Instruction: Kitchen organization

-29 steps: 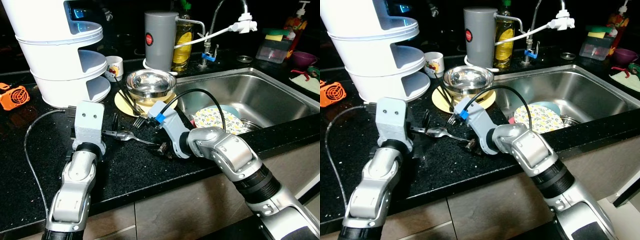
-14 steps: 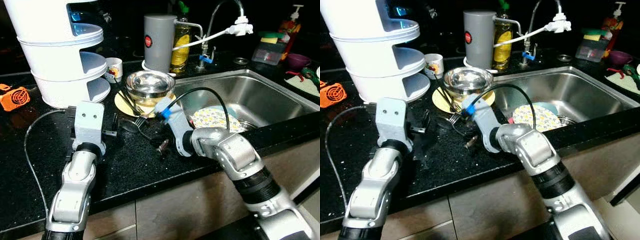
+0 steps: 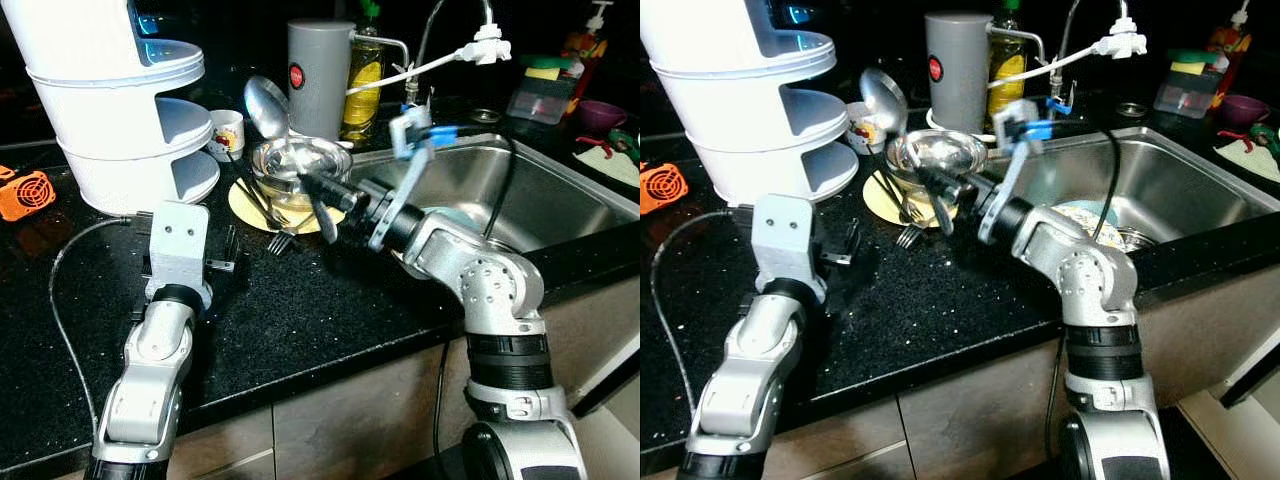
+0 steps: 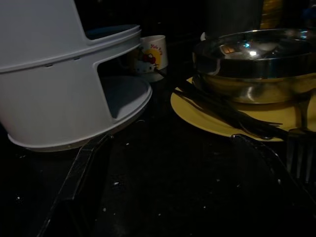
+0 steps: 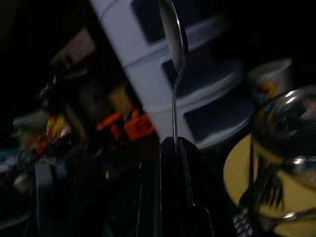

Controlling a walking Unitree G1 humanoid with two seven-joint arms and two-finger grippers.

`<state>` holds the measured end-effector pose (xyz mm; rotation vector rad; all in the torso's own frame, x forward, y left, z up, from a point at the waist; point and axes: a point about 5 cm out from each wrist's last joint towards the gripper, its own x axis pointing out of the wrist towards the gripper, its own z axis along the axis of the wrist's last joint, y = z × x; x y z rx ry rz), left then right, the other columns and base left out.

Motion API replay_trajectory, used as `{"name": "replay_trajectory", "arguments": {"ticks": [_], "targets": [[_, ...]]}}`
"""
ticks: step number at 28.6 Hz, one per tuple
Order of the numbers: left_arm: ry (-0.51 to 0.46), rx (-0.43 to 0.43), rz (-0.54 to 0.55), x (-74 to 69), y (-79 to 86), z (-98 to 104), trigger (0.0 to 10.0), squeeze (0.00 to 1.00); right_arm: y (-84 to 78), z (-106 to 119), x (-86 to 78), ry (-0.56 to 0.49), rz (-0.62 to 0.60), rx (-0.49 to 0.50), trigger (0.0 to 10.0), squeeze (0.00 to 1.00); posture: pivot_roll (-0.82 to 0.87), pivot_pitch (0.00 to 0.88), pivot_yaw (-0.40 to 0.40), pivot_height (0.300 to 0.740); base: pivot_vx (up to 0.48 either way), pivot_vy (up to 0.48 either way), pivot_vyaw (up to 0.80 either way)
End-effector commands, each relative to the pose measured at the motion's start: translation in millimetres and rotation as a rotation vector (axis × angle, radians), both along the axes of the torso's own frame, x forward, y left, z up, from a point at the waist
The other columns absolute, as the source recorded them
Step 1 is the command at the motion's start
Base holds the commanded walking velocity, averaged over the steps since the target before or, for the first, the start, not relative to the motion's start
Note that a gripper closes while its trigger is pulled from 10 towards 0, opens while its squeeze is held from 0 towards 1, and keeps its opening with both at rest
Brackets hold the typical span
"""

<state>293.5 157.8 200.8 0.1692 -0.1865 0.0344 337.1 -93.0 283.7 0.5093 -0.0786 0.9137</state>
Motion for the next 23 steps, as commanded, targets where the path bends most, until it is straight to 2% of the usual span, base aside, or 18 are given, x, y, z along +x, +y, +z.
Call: {"name": "replay_trajectory", "arguments": {"ticks": [1,2,4,6,9,13,15,16,17,18,19,23], "targets": [[-0.001,-0.003,-0.01,1.4,-0.9,-1,10.0,0.0,-10.8,6,7.2,0.001,-0.081,0.071,0.0,0.0,0.05,0.0,-0.013,0.74,0.0,0.0,0.0],[-0.001,-0.003,-0.01,1.4,-0.9,-1,10.0,0.0,-10.8,6,7.2,0.001,-0.081,0.071,0.0,0.0,0.05,0.0,-0.013,0.74,0.0,0.0,0.0],[0.0,-0.004,-0.011,1.0,-1.3,-1,10.0,0.0,-22.0,7,14.9,0.017,-0.191,0.1,0.0,0.0,0.05,0.0,-0.012,0.74,0.0,0.0,0.0],[0.001,-0.005,-0.012,0.6,-1.7,-1,10.0,0.0,-31.4,6,21.6,0.038,-0.289,0.088,0.0,0.0,0.05,0.0,-0.012,0.74,0.0,0.0,-0.52],[0.002,-0.005,-0.012,0.6,-2.0,-1,10.0,0.0,-38.7,2,27.3,0.032,-0.381,0.009,0.0,0.0,0.05,0.0,-0.013,0.74,0.0,0.0,-0.56],[0.002,-0.005,-0.012,0.6,-1.9,-1,10.0,0.0,-38.4,0,29.5,0.019,-0.418,-0.065,0.0,0.0,0.05,0.0,-0.013,0.74,0.0,0.0,-0.57],[0.001,-0.007,-0.013,1.1,-2.4,-1,10.0,0.0,-29.4,-10,32.0,-0.048,-0.465,-0.299,0.0,0.0,0.05,0.0,-0.013,0.74,0.0,0.0,-0.52],[0.001,-0.007,-0.013,1.1,-2.4,-1,10.0,0.0,-29.4,-10,32.0,-0.048,-0.465,-0.299,0.0,0.0,0.05,0.0,-0.013,0.74,0.0,0.0,-0.43],[0.0,-0.009,-0.014,1.4,-3.1,-1,10.0,0.0,-21.9,-21,34.4,-0.094,-0.486,-0.481,0.0,0.0,0.05,0.0,-0.013,0.74,0.0,0.0,0.0],[-0.001,-0.009,-0.014,1.2,-3.3,0,10.0,0.0,-19.2,-27,36.4,-0.105,-0.503,-0.558,9.1,0.0,0.05,0.0,-0.016,0.74,0.0,0.0,0.0],[-0.001,-0.009,-0.014,1.1,-3.3,0,10.0,0.0,-18.0,-29,37.9,-0.109,-0.512,-0.58,10.0,0.0,0.05,0.0,-0.017,0.74,0.0,0.0,0.0],[-0.001,-0.01,-0.013,1.0,-3.2,0,10.0,0.0,-16.4,-33,43.5,-0.098,-0.547,-0.619,10.0,0.0,0.05,0.0,-0.019,0.74,0.0,0.0,0.0]]}}
